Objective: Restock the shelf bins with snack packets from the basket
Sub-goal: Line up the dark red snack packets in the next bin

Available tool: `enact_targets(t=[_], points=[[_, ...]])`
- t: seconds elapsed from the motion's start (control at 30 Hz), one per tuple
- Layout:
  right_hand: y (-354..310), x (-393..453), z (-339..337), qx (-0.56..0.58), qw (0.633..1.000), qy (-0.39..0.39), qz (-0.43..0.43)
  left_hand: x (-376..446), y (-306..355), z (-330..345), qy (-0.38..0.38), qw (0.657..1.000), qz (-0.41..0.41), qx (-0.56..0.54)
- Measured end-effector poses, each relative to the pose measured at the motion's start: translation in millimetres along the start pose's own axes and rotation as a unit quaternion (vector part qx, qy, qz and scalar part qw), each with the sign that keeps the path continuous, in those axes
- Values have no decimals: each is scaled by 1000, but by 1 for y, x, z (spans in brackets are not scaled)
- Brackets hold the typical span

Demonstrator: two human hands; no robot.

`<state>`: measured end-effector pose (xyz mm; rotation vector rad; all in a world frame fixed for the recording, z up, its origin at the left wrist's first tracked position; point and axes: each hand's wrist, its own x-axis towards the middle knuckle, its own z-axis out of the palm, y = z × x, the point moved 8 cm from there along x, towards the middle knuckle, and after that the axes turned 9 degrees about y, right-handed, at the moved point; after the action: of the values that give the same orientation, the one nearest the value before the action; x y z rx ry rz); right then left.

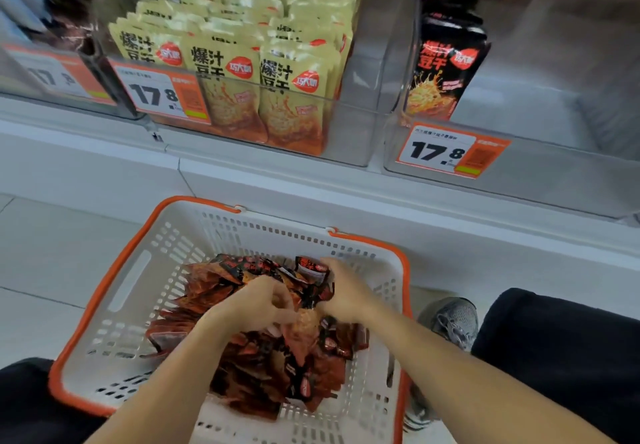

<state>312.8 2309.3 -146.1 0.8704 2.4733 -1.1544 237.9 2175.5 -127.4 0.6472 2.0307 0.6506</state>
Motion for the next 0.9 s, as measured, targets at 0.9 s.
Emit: enact_targets(t=[0.9], points=[[-119,-72,-380,-8,899,397,-185,-61,297,-113,372,847,375,57]])
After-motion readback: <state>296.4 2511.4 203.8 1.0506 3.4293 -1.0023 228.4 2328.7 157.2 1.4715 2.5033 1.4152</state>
